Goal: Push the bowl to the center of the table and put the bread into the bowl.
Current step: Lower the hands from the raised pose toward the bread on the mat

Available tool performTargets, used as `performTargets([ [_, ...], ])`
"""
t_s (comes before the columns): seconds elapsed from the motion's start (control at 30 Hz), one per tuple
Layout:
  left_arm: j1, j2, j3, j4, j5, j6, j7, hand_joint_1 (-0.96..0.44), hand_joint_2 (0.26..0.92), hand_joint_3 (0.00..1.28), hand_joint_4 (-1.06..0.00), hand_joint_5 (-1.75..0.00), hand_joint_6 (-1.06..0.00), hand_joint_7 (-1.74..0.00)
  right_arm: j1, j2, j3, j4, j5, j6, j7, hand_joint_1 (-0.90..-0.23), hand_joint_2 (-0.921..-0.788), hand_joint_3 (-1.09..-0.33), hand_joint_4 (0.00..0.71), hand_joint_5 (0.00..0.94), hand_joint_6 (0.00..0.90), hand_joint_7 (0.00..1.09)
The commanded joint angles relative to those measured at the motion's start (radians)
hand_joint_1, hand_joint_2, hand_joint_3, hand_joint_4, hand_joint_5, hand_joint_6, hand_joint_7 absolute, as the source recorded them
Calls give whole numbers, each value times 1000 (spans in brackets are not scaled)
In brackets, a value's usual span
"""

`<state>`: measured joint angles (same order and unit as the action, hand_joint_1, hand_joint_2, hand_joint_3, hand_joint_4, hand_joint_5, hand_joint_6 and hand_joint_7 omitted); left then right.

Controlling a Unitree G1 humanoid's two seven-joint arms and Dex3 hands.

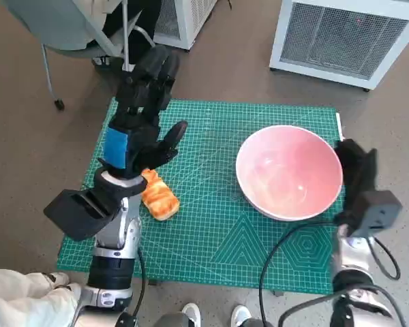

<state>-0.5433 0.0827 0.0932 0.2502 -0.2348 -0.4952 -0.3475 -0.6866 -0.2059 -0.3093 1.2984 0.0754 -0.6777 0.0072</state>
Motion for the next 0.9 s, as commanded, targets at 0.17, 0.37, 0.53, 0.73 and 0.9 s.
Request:
performTargets([
  [0.17, 20, 26, 16, 7, 2, -30, -8, -379, 921, 416, -202, -20, 1, -561, -33, 46, -25, 22, 29, 80, 40, -568, -921, -861, 320, 6, 314, 129],
  [0.37, 30, 40, 23, 2, 6, -36, -2, -394, 921, 412, -202, -18, 1, -557, -67, 73, -33, 22, 38, 110, 48, -566, -921, -830, 321, 5, 313, 128],
  [0.53, 39, 48, 29, -3, 9, -41, 1, -401, 921, 409, -202, -16, 0, -556, -94, 95, -30, 20, 40, 125, 45, -556, -921, -830, 320, 3, 324, 137],
  [0.73, 52, 53, 34, -14, 15, -49, 8, -404, 921, 405, -204, -16, -3, -554, -126, 120, -15, 21, 25, 144, 26, -547, -921, -837, 320, 3, 325, 144],
  [0.9, 67, 58, 37, -26, 21, -53, 16, -397, 921, 403, -206, -15, -4, -548, -145, 136, 5, 24, 9, 162, 12, -548, -921, -859, 322, 3, 321, 154],
])
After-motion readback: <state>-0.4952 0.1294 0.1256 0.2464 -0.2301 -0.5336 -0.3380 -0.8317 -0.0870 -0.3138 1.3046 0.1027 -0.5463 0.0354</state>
